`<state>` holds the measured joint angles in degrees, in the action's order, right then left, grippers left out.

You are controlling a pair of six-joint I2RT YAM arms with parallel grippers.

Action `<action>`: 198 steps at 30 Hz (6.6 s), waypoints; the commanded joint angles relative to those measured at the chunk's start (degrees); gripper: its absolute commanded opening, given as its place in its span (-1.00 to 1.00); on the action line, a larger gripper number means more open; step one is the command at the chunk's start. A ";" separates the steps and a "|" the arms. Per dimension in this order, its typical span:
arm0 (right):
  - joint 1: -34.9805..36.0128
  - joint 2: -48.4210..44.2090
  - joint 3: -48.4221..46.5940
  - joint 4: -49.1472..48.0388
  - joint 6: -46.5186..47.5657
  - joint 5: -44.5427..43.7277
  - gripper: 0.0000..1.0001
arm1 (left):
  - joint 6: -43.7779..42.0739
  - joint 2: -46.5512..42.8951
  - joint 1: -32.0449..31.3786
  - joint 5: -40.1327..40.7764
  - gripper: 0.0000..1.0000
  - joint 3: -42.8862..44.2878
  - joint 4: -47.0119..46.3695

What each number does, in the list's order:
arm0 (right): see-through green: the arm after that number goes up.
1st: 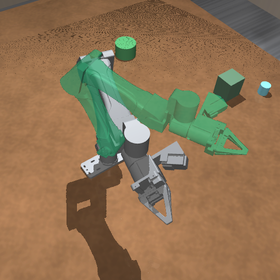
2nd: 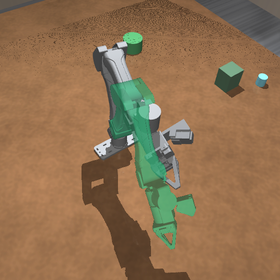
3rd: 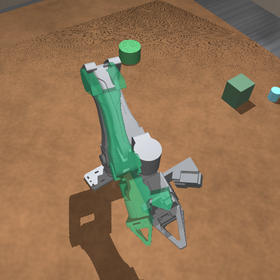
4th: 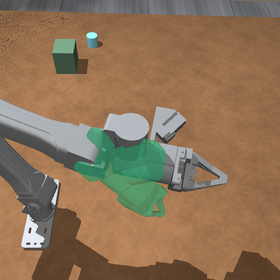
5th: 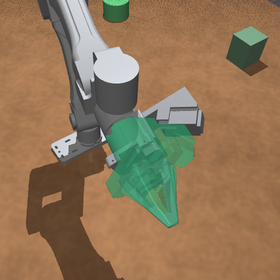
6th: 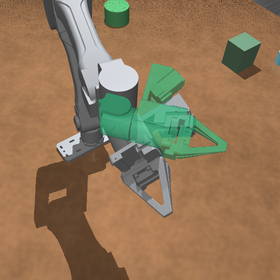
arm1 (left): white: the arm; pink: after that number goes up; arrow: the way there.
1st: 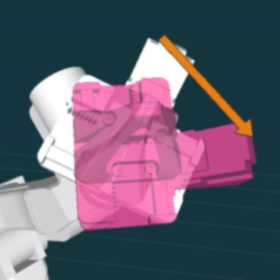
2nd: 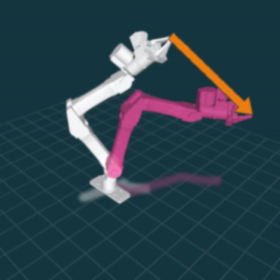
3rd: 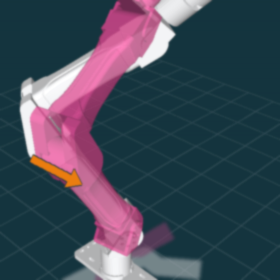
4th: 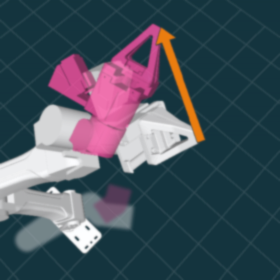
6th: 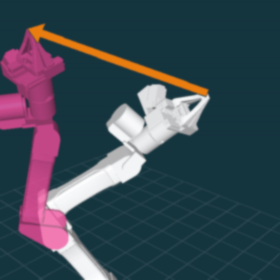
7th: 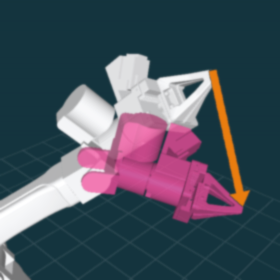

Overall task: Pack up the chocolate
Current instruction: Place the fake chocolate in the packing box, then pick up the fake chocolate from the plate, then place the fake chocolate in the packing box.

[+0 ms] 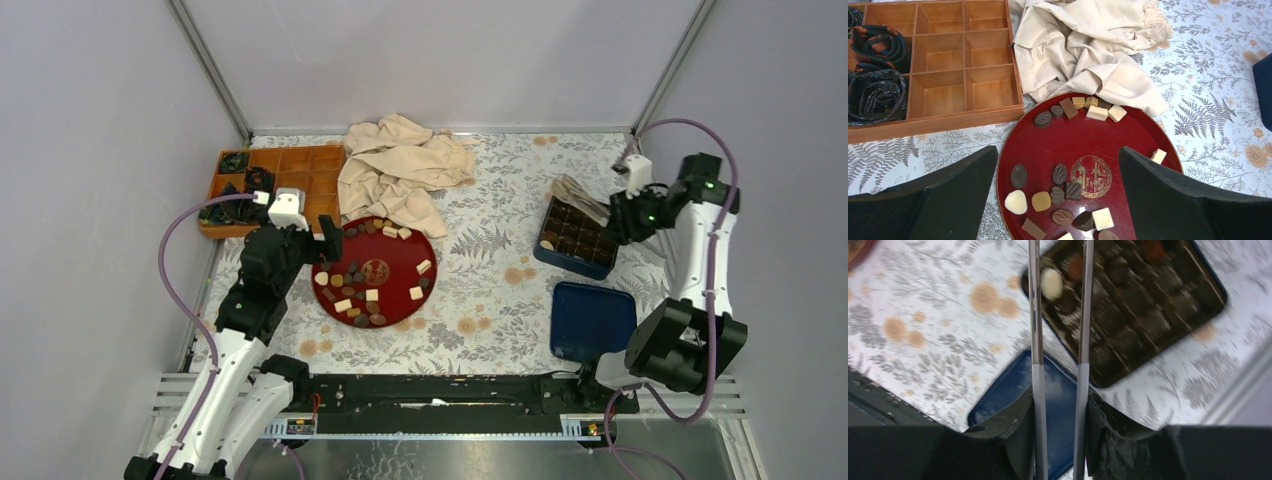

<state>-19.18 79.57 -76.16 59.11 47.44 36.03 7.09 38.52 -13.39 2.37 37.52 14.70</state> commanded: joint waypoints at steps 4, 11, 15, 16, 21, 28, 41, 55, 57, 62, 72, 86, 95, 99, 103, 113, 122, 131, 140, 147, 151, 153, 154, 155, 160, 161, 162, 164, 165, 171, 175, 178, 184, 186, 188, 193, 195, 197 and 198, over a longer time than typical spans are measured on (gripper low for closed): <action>-13.05 4.64 -3.95 2.18 8.56 -5.52 -0.96 | -0.77 -0.99 0.47 -0.88 0.96 -0.17 -3.00; -14.66 6.94 -2.57 -2.69 7.28 -10.40 -0.87 | -0.68 -0.82 0.47 -1.10 0.96 -0.16 -2.94; -14.66 8.47 -2.51 -4.02 6.31 -10.34 -0.74 | -0.69 -0.83 0.47 -0.92 0.96 -0.21 -2.96; -14.67 8.76 -2.50 -4.16 6.27 -10.11 -0.72 | -0.72 -0.82 0.47 -0.96 0.96 -0.22 -2.97; -14.59 10.50 -3.00 -4.54 5.66 -9.63 -0.69 | -0.68 -0.73 0.49 -1.05 0.96 -0.24 -2.96; -14.48 12.71 -3.72 -5.26 4.97 -9.22 -0.59 | -0.70 -0.64 0.51 -0.89 0.96 -0.25 -2.96; -13.59 14.51 -2.76 -7.16 4.03 -10.01 -0.26 | -0.76 -0.33 0.47 -0.70 0.96 -0.33 -2.97; -13.22 14.54 -3.09 -7.28 3.71 -10.72 -0.05 | -0.79 -0.40 0.48 -0.70 0.96 -0.20 -2.96; -13.24 14.08 -3.33 -6.85 3.87 -10.32 -0.06 | -0.76 -0.38 0.47 -0.66 0.96 -0.28 -2.99; -13.01 11.58 -3.96 -4.62 5.02 -6.54 -0.08 | -0.81 -0.29 0.47 -0.70 0.96 -0.25 -2.95; -2.72 3.23 -1.06 -0.67 8.84 3.75 -0.09 | -0.76 -0.20 0.47 -0.46 0.96 -0.25 -2.98; 41.45 3.92 4.16 -18.79 -7.15 1.23 -0.10 | -0.85 -0.22 0.47 0.78 0.96 -0.35 -2.89; 55.41 19.37 -6.34 -20.95 -12.07 -21.19 -0.11 | -0.94 -0.40 0.47 1.05 0.96 -0.42 -2.87; 57.12 23.40 -10.05 -20.59 -13.10 -25.03 -0.11 | -0.94 -0.51 0.47 0.92 0.96 -0.42 -2.90; 58.55 26.41 -12.79 -20.70 -13.81 -27.15 -0.11 | -0.94 -0.71 0.47 0.88 0.96 -0.36 -2.92; 60.33 31.46 -18.19 -20.49 -14.82 -31.32 -0.10 | -0.94 -0.90 0.47 0.88 0.96 -0.38 -2.92; 61.43 34.00 -19.68 -19.76 -14.40 -32.83 -0.12 | -0.94 -0.82 0.51 0.79 0.96 -0.39 -2.92; 62.84 33.21 -19.79 -18.25 -14.13 -30.52 -0.18 | -0.94 -0.88 0.47 0.88 0.96 -0.36 -2.87; 63.32 32.40 -19.22 -18.60 -14.77 -31.28 -0.18 | -0.94 -0.76 0.47 0.79 0.96 -0.39 -2.83; 63.35 35.96 -23.13 -17.04 -16.44 -31.82 -0.13 | -0.94 -0.74 0.47 0.90 0.96 -0.42 -2.84; 63.30 36.62 -24.11 -16.13 -16.92 -30.15 -0.32 | -0.94 -0.74 0.50 0.97 0.96 -0.42 -2.92; 63.33 36.29 -23.90 -16.10 -17.16 -29.89 -0.64 | -0.94 -0.80 0.47 0.97 0.96 -0.42 -2.85; 63.37 36.01 -23.75 -16.11 -17.24 -29.88 -0.77 | -0.94 -0.82 0.49 0.88 0.96 -0.39 -2.87; 63.32 35.61 -23.55 -16.21 -17.35 -29.86 -0.86 | -0.94 -0.88 0.47 0.88 0.96 -0.28 -2.90; 63.11 33.40 -22.60 -15.80 -17.89 -27.64 -1.00 | -0.94 -0.98 0.47 0.88 0.96 -0.36 -2.87; 62.96 32.61 -22.43 -15.58 -17.98 -26.09 -1.00 | -0.98 -1.06 0.47 0.88 0.96 -0.34 -2.90; 62.57 31.75 -22.14 -15.34 -18.03 -24.36 -1.00 | -0.95 -1.08 0.47 0.90 0.96 -0.42 -2.84; 61.90 29.14 -21.12 -14.83 -17.91 -20.42 -1.00 | -0.96 -1.17 0.51 0.99 0.96 -0.43 -2.84; 61.35 27.94 -20.54 -14.36 -17.49 -18.67 -1.00 | -1.00 -1.17 0.47 0.96 0.96 -0.36 -2.88; 55.04 18.45 -13.81 -11.57 -13.25 -8.33 -1.00 | -1.03 -1.41 0.47 1.06 0.96 -0.35 -2.83; 47.55 10.04 -7.48 -9.26 -10.20 -4.63 -1.00 | -0.98 -1.50 0.47 1.05 0.96 -0.35 -2.85; 38.03 3.65 -4.03 -7.28 -8.90 -3.12 -1.00 | -0.94 -1.52 0.47 0.81 0.96 -0.36 -2.85; 15.25 -4.32 0.01 -0.90 0.68 -3.98 -1.00 | -0.94 -1.52 0.47 0.25 0.96 -0.30 -2.99; 7.98 -4.64 0.54 0.97 4.32 -4.66 -1.00 | -0.85 -1.55 0.47 0.18 0.96 -0.24 -2.99; 1.42 -3.97 0.68 2.46 7.74 -4.96 -1.00 | -0.85 -1.69 0.46 0.10 0.96 -0.25 -3.00; -10.95 -0.18 -0.48 4.80 13.82 -5.12 -1.00 | -0.90 -1.70 0.47 -0.19 0.96 -0.21 -2.94; -13.35 1.31 -0.91 4.95 15.21 -5.66 -1.00 | -0.85 -1.67 0.47 -0.17 0.96 -0.27 -2.95; -15.11 2.64 -1.16 4.84 16.20 -6.15 -1.00 | -0.85 -1.69 0.47 -0.17 0.96 -0.29 -2.99; -15.70 3.22 -1.14 4.79 16.61 -6.41 -1.00 | -0.85 -1.62 0.47 -0.17 0.96 -0.32 -3.01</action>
<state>-32.64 81.25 -75.64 62.02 58.83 29.28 7.09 37.52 -13.39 2.57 37.50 14.72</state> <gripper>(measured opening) 0.310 0.981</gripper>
